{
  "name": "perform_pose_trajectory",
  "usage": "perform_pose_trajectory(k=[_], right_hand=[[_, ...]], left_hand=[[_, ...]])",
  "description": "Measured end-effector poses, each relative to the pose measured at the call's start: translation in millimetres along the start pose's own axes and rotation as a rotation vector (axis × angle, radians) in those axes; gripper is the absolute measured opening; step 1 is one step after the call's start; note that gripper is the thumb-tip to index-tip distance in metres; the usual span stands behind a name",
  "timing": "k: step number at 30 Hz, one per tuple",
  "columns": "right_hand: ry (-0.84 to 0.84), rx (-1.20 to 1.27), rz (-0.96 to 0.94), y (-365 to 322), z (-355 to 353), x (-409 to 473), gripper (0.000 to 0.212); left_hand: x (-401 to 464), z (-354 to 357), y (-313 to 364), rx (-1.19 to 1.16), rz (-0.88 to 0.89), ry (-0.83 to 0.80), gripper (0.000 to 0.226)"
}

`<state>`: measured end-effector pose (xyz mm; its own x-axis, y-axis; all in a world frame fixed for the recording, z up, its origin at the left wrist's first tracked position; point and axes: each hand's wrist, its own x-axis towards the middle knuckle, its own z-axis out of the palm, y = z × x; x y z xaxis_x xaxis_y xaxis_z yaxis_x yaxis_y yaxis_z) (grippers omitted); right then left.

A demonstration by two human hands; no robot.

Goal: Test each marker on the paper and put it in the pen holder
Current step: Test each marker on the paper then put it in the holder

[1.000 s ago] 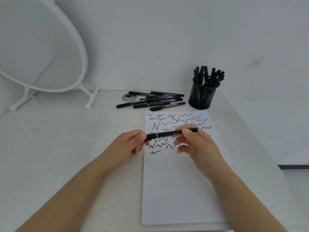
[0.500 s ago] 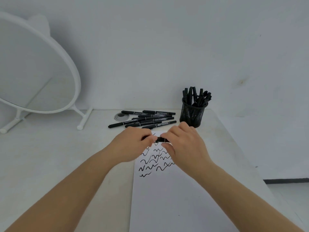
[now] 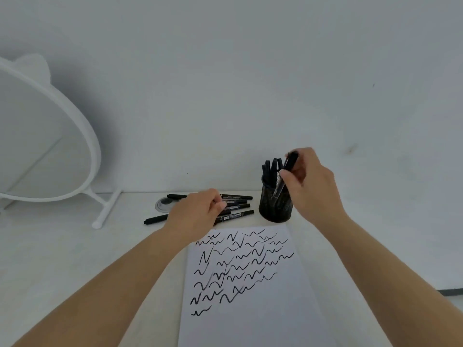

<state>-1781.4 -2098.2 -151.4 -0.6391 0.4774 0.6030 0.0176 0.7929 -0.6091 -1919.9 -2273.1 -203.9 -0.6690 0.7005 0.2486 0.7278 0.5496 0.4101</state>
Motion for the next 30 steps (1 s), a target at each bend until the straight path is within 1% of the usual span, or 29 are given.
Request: perform_pose_trajectory(k=[2,5,8,13,17,19,22,26,28,30], right_hand=[[0.119,0.052,0.008,5.8,-7.4,15.5,0.035],[0.171,0.047,0.009,14.5,-8.8,28.0,0.044],[0.143,-0.013,-0.002,22.7,-2.1,32.9,0.044],[0.112,-0.109,-0.081,31.6,11.4,34.4,0.038],[-0.05,-0.344,-0.06,39.9,24.8,29.3,0.023],[-0.083,-0.454,-0.065,43.0,29.6,24.5,0.019],[-0.105,-0.532,-0.053,44.7,31.7,20.1,0.017],[-0.135,-0.613,-0.016,41.2,28.1,21.9,0.022],[-0.087,-0.622,-0.052,34.2,24.1,19.8,0.027],[0.077,-0.595,-0.188,23.3,18.8,12.8,0.025]], left_hand=[[7.5,11.2,-15.8,0.055,-0.06,-0.03,0.019],[12.6,26.7,-32.4,0.129,-0.062,-0.051,0.024],[14.3,35.4,-40.0,0.19,-0.059,-0.042,0.025],[15.4,40.8,-44.3,0.241,-0.042,-0.058,0.022],[17.0,42.2,-45.2,0.265,-0.037,-0.087,0.022],[17.7,43.4,-45.4,0.273,-0.03,-0.092,0.022],[15.8,44.4,-46.8,0.253,-0.033,-0.063,0.023],[8.8,36.8,-47.9,0.205,-0.058,-0.002,0.023],[4.1,28.0,-44.4,0.165,-0.072,0.034,0.022],[-3.8,16.9,-37.7,0.12,-0.075,0.064,0.021]])
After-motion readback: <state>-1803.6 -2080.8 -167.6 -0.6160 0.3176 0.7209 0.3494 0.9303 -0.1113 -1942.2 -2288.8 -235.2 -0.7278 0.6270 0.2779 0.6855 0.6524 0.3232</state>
